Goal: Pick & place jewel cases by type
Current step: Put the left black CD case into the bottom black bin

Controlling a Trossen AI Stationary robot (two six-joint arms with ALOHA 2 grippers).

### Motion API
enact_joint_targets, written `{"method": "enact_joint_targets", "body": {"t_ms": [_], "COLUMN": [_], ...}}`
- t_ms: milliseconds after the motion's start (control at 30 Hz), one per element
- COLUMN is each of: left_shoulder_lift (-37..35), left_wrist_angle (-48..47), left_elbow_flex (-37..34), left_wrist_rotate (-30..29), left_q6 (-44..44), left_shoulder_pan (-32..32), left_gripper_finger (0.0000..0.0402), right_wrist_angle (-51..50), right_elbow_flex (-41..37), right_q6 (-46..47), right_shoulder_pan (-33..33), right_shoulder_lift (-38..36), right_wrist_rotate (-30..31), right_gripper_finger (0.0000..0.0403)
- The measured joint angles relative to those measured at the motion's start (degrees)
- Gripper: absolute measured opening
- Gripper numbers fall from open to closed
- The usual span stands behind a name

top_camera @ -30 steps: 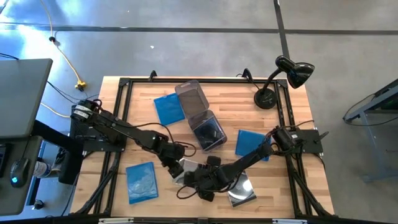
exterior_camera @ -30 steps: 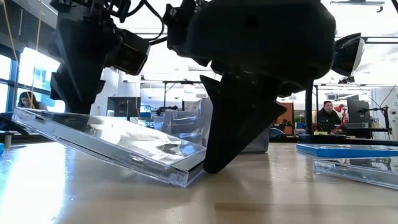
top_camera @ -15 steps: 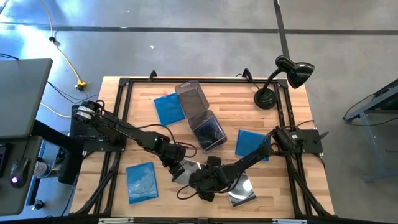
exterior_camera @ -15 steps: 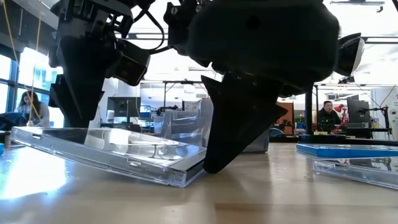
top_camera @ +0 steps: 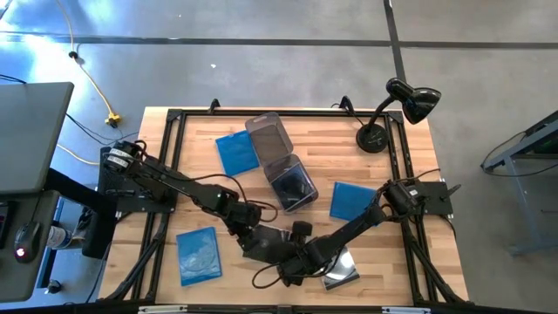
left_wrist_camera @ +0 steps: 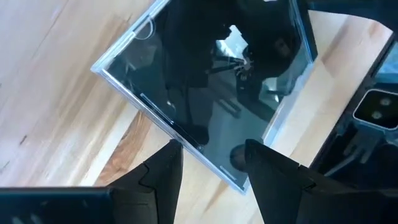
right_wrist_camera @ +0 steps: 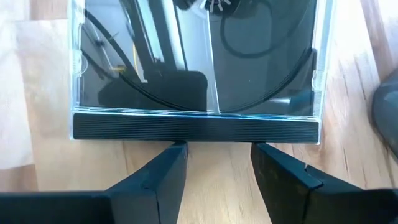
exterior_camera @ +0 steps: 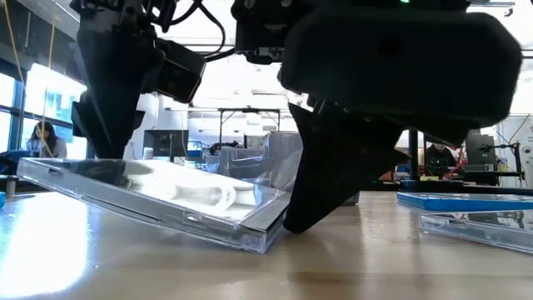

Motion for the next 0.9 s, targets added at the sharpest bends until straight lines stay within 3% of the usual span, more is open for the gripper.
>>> {"method": "enact_joint_targets", "body": {"t_ms": [267, 900], "left_shoulder_lift": [0.0, 0.0], "left_wrist_angle": [-0.3, -0.8], "left_elbow_flex": [0.5, 0.5], "left_wrist_rotate": [-3.0, -2.9], "left_q6": [1.4, 1.4], "left_shoulder_pan": [0.0, 0.0], "left_gripper_finger": [0.0168, 0.0168], "right_wrist_angle": [-0.9, -1.3], "right_elbow_flex": [0.0, 0.2], "right_q6": [0.1, -1.2], "right_shoulder_pan": [0.9, 1.0], "right_shoulder_lift": [-0.1, -1.6], "right_wrist_rotate": [3.0, 4.9], "right_gripper_finger": [0.0175, 0.017]}}
